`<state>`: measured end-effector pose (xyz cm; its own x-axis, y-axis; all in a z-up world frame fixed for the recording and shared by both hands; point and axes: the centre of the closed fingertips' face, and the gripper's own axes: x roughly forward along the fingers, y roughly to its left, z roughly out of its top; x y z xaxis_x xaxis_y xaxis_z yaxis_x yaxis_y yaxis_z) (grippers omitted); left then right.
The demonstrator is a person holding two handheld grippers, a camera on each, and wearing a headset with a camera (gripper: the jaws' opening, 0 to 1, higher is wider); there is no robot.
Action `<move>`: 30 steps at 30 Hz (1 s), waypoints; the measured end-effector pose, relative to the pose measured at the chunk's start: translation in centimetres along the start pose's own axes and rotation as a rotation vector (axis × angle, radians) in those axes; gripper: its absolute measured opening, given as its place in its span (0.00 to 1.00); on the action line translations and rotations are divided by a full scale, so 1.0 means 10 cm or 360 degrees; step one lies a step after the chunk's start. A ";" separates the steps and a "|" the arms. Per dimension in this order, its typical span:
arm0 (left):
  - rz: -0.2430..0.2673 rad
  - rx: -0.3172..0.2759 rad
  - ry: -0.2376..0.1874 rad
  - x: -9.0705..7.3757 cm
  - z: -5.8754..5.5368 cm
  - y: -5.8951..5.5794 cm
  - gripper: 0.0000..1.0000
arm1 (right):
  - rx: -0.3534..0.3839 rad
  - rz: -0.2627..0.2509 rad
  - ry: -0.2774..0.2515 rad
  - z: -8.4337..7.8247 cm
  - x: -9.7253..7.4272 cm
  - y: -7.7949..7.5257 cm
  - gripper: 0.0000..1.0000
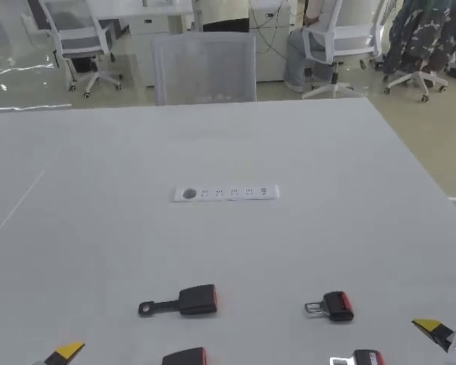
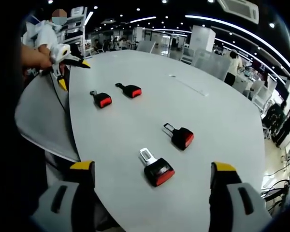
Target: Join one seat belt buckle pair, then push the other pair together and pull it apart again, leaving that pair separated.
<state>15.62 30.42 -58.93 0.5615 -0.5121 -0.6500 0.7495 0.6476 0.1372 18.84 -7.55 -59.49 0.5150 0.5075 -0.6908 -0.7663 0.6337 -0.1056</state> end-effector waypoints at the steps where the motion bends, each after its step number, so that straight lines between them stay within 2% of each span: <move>1: -0.0001 0.0001 0.0000 0.00 0.00 0.00 1.00 | 0.0000 0.0001 0.0000 0.00 0.00 0.00 1.00; 9: 0.0002 0.0003 0.0005 -0.01 0.01 -0.03 1.00 | -0.0002 0.0009 0.0014 -0.01 0.00 0.01 1.00; 22: 0.0002 0.0015 0.0019 -0.02 -0.04 -0.05 1.00 | -0.0009 -0.0017 -0.0009 0.00 0.00 0.01 0.99; 25: -0.0002 0.0018 0.0009 -0.01 -0.02 -0.05 1.00 | -0.0005 -0.0015 -0.0001 -0.02 -0.01 0.02 0.96; 27: -0.0008 0.0013 0.0015 0.01 -0.02 -0.05 1.00 | 0.0014 0.0000 0.0008 -0.04 -0.02 0.03 0.89; 30: -0.0014 0.0023 0.0016 0.02 -0.01 -0.06 1.00 | 0.0010 -0.0016 0.0009 -0.06 -0.03 0.02 0.88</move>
<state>15.24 29.96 -59.26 0.5513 -0.5122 -0.6586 0.7594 0.6349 0.1420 18.35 -7.89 -59.73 0.5208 0.4978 -0.6936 -0.7586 0.6425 -0.1085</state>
